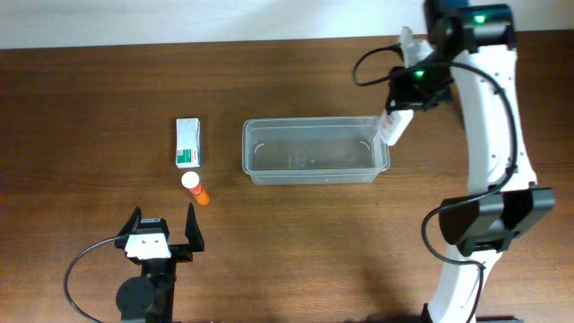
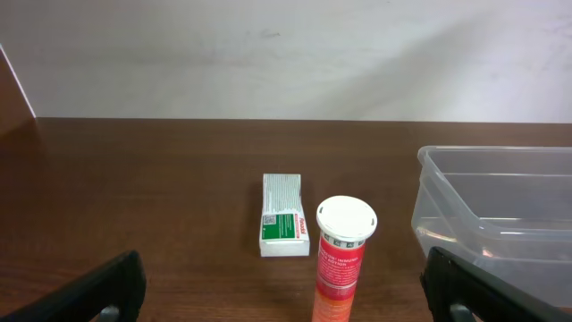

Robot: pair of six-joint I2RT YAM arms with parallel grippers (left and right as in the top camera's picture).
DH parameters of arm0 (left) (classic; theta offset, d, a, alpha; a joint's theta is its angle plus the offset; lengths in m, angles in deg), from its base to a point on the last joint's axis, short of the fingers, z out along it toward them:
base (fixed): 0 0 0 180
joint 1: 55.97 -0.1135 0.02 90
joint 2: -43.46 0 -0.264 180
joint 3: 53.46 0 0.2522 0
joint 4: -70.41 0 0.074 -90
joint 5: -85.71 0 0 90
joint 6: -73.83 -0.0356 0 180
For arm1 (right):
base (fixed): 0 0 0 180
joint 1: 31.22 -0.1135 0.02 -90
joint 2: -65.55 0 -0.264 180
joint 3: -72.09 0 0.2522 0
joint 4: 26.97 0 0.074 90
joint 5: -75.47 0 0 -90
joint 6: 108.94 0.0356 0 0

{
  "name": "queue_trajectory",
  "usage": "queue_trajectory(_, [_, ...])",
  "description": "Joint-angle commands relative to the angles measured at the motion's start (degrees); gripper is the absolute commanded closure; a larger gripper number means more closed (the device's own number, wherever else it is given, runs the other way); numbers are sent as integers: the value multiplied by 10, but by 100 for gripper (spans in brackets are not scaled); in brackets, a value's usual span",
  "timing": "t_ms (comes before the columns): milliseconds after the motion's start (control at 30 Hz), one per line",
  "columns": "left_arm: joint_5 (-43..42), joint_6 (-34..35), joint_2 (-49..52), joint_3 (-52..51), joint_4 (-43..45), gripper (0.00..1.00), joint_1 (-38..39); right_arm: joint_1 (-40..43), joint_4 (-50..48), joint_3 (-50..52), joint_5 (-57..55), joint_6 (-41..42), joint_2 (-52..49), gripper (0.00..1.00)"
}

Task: Pack container
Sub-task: 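Carry the spray bottle to the container's right end and lower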

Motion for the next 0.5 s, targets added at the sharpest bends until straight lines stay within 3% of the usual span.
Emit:
queue_trajectory(0, [-6,-9,-3,-4,2,1,-3,-25,-16,-13,-21,24,19,87])
queue_trajectory(467, [-6,-9,-3,-4,2,1,-3,-61,-115,115,-64,110,17,88])
